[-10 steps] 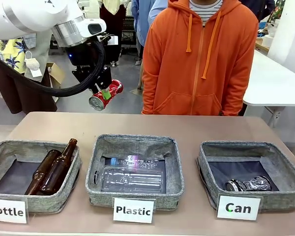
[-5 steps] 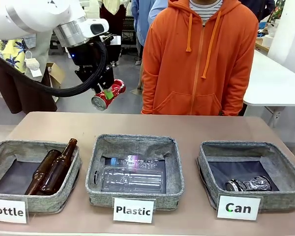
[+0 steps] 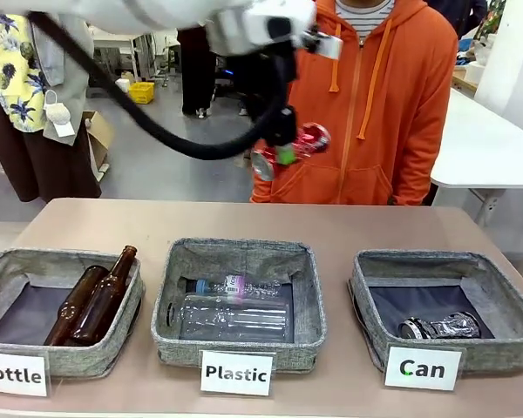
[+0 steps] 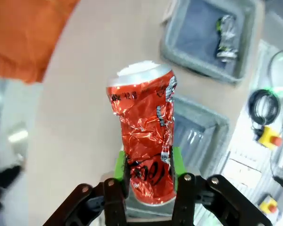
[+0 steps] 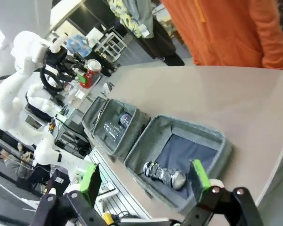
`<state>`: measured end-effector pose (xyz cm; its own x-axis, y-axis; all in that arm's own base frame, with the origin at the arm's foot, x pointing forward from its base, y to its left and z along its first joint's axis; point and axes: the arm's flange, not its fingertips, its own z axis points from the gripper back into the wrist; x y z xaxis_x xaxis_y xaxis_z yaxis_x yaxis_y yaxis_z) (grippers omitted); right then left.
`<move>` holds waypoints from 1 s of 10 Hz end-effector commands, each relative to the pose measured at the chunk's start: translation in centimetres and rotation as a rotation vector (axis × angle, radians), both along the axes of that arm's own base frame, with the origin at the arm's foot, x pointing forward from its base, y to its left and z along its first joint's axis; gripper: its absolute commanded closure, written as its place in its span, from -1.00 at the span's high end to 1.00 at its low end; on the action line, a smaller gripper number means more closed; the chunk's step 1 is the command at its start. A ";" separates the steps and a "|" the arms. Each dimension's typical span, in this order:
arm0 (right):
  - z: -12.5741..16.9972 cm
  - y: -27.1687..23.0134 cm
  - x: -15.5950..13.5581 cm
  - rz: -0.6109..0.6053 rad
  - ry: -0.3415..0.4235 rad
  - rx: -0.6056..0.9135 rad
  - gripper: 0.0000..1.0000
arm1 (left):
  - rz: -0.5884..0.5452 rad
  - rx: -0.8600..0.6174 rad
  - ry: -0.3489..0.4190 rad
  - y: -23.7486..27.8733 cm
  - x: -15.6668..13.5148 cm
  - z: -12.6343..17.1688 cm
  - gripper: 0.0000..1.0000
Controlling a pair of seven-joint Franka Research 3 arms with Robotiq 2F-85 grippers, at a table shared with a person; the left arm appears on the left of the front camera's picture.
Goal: Sort the can waste into the basket.
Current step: Pick up the can waste from the table and place it in the right Fabric basket.
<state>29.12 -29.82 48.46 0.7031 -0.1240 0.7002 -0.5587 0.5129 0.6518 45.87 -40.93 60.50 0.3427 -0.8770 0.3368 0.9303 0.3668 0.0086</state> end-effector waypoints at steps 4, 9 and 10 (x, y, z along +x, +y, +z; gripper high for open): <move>0.8 -2.1 -2.1 -0.042 -0.020 0.011 1.00 | -0.464 0.056 0.026 -21.2 1.9 -8.6 -0.14; 0.8 -2.1 -2.1 -0.042 -0.020 0.011 1.00 | -0.429 0.124 0.032 -29.0 -0.4 -14.9 -0.14; 0.8 -2.1 -2.1 -0.042 -0.020 0.011 1.00 | -0.440 0.142 0.023 -29.2 -0.2 -14.9 -0.14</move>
<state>27.27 -31.90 49.35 0.6762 -0.1721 0.7163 -0.5558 0.5191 0.6493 42.91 -66.80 43.77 -0.0683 -0.9689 0.2377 0.9973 -0.0725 -0.0090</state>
